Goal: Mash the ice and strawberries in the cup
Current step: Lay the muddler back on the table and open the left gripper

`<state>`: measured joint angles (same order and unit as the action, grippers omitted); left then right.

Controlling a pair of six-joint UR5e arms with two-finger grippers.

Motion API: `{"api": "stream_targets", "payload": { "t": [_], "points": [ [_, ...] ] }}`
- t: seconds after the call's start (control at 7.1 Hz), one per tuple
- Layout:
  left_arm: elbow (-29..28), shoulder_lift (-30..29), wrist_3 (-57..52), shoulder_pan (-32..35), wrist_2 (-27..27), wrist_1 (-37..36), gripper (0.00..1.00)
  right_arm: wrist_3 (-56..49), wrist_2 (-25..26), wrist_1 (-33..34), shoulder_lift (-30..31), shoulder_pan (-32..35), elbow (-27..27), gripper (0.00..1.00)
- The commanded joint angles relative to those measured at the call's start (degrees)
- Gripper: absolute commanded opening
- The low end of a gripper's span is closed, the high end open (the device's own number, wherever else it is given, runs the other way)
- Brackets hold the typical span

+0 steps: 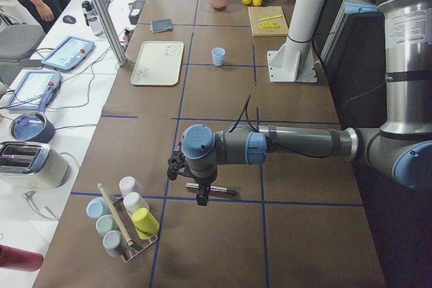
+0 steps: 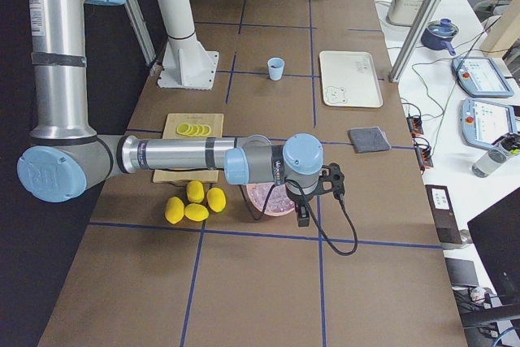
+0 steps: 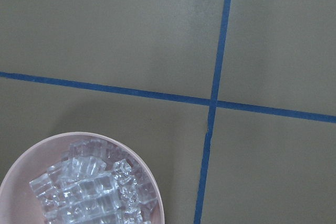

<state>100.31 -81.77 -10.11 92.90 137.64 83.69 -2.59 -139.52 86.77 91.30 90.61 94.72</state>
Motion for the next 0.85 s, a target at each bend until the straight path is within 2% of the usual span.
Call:
{"api": "stream_targets", "payload": {
  "t": [0.0,0.7],
  "points": [
    [-0.5,-0.2,-1.3,5.0,0.2,-2.2,1.00,-0.2,0.0,0.0,-0.1,0.0,-1.5,1.00],
    [-0.9,-1.8,2.1,3.9,-0.4,-2.0,1.00,0.0,-1.2,0.2,1.8,0.9,-1.9,1.00]
  ]
}}
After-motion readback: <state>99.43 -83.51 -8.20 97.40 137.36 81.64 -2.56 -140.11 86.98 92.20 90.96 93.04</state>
